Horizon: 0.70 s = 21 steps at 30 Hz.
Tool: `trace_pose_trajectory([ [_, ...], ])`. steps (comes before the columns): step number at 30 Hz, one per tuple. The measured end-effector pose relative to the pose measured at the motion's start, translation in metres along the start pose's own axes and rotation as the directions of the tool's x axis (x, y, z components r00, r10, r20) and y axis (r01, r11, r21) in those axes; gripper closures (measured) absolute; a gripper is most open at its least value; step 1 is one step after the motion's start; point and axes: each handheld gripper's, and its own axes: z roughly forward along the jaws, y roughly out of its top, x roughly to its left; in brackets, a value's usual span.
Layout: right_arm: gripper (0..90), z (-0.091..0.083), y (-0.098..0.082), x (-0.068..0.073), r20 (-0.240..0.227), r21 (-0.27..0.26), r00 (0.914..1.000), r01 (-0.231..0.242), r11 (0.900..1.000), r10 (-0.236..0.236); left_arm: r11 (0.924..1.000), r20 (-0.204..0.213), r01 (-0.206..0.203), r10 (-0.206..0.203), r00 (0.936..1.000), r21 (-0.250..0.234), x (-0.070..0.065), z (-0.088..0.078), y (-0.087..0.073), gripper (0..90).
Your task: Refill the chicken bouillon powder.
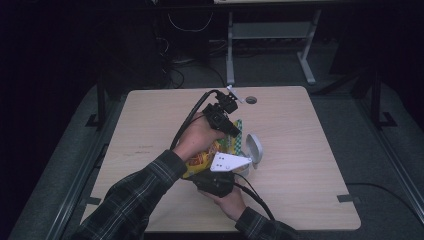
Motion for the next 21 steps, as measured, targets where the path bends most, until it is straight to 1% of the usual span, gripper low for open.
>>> trace_pose_trajectory([
  [21, 90.0, -0.0006, 0.0004, -0.0003, 0.001, -0.001, 1.0, 0.003, 1.0, -0.003, 1.0, 0.0, -0.001, 0.001, 1.0, -0.002, -0.0008, 0.0002, 0.0008, 89.6],
])
